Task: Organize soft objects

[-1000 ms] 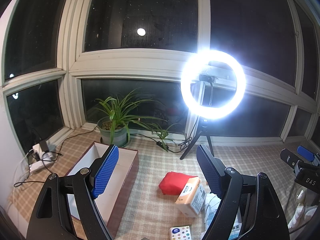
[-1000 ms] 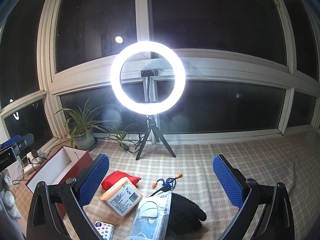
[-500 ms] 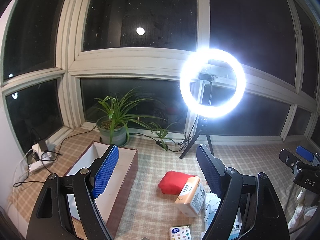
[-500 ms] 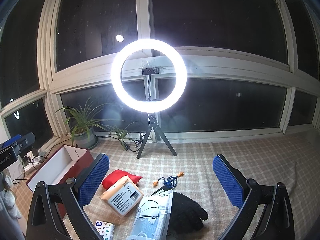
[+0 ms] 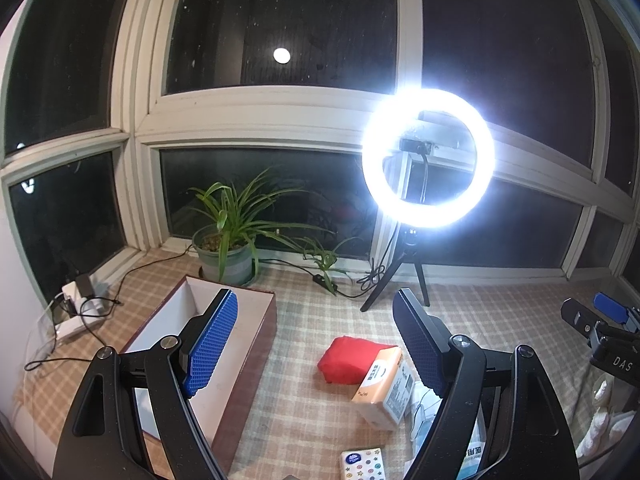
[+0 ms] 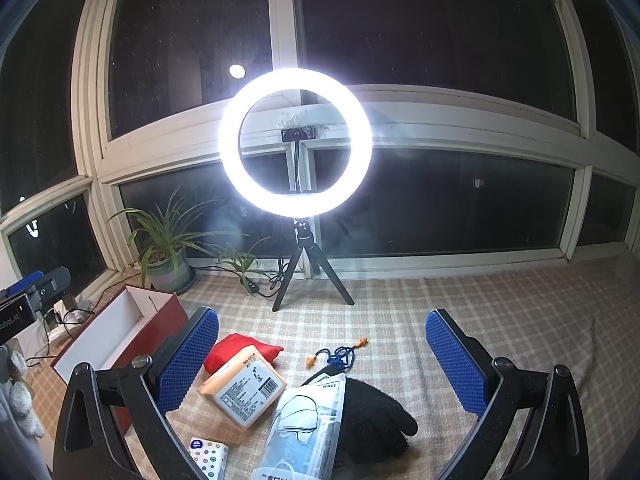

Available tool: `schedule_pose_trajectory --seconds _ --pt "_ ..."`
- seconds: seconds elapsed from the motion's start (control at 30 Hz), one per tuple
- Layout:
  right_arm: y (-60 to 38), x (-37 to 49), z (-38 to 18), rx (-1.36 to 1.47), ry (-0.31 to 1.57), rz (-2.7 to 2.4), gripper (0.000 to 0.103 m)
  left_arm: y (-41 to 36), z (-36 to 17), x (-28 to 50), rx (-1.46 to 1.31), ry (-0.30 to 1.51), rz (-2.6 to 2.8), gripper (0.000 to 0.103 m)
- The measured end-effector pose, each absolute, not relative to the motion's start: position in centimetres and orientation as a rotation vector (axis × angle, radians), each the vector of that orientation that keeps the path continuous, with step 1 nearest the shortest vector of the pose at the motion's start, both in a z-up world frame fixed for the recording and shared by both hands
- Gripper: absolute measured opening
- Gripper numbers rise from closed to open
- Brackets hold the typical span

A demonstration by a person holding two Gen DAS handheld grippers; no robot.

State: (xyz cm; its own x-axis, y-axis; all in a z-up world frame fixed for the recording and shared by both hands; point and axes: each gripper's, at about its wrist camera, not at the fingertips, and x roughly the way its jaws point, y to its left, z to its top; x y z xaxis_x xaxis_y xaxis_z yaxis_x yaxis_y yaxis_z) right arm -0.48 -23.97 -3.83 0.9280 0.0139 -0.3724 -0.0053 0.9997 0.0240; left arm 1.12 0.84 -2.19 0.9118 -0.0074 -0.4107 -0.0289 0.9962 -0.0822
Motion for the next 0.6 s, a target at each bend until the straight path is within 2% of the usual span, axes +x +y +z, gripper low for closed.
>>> schedule_pose_trajectory --seconds 0.6 --pt "-27.0 1.4 -7.5 0.136 0.527 0.127 0.102 0.3 -7.4 2.7 -0.083 0.607 -0.070 0.080"
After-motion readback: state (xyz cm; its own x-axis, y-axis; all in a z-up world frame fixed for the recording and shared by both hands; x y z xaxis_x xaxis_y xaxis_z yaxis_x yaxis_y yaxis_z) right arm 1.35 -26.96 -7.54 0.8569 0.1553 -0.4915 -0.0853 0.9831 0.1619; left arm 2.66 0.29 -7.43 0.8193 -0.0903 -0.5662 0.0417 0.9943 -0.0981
